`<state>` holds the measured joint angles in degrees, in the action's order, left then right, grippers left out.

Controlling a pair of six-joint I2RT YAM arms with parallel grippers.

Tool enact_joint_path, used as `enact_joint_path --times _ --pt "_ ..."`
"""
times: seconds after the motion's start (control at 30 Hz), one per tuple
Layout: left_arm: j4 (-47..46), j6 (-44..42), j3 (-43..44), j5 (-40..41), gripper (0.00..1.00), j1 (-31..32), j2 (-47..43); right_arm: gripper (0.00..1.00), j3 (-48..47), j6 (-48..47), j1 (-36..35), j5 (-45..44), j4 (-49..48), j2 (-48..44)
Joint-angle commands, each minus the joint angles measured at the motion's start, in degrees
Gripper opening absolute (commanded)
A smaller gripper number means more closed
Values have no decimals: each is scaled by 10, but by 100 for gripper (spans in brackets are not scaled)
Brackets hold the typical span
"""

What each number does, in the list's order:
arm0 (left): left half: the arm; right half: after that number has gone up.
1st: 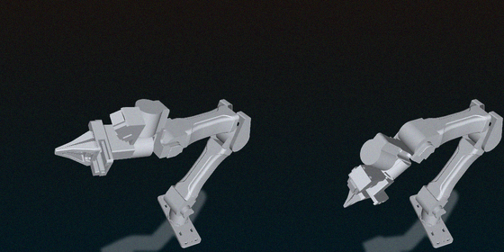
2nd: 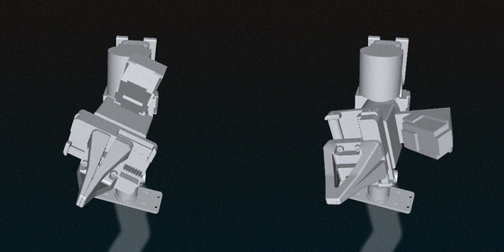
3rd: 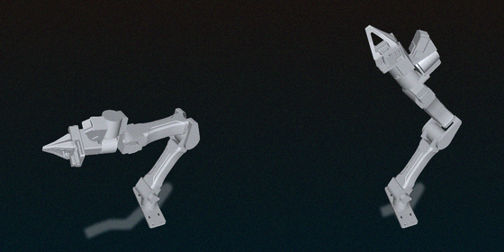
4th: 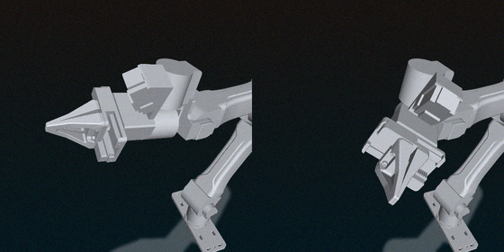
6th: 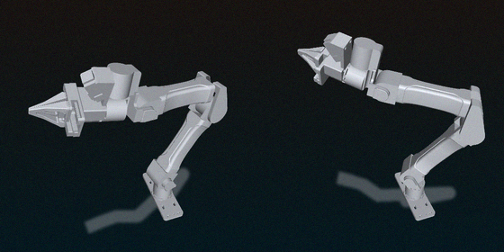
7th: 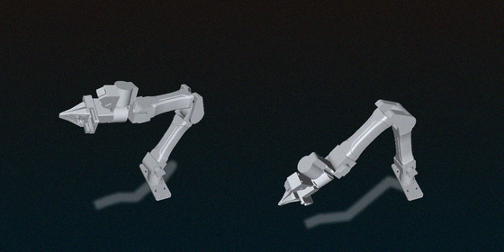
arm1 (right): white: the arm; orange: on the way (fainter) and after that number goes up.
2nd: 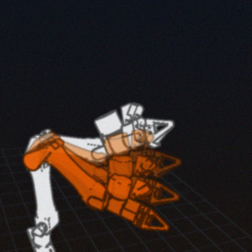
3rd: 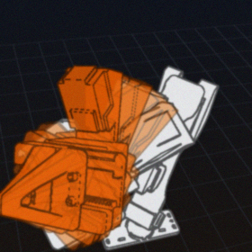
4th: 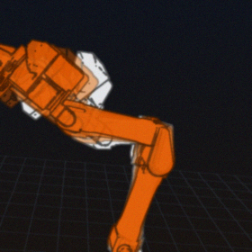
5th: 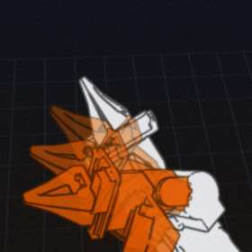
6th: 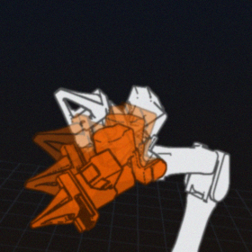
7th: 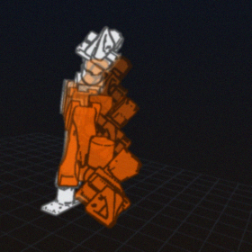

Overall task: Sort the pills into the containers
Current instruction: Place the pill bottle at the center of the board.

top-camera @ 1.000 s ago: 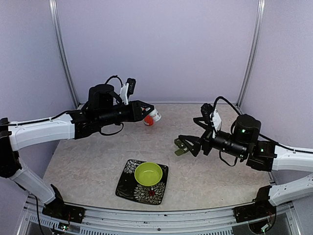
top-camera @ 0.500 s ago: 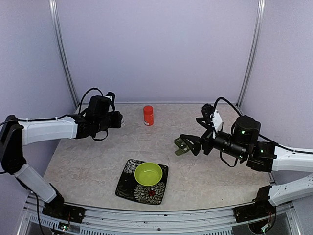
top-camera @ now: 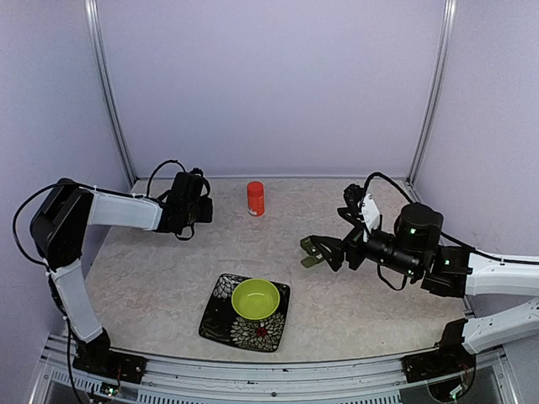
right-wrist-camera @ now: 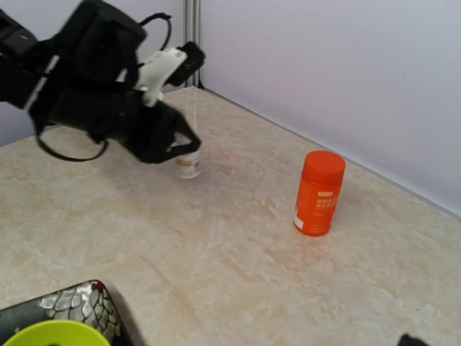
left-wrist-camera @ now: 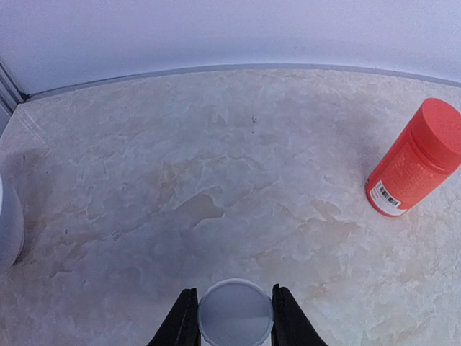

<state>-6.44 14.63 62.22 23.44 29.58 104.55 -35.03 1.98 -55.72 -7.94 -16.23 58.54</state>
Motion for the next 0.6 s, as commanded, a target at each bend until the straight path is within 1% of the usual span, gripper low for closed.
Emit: enact_joint_path --times 0.0,0.23,0.4,0.57 --pt "-60 -22 42 7 28 -10 46 100 16 10 0 -12 -10 -10" --pt "-83 -29 89 8 29 -17 120 100 27 13 2 -19 -21 -2" --pt "-84 -25 102 2 37 -18 141 100 8 19 7 -34 -6 21" --pt "-82 -28 104 -4 49 -18 146 100 -11 28 21 -55 14 46"
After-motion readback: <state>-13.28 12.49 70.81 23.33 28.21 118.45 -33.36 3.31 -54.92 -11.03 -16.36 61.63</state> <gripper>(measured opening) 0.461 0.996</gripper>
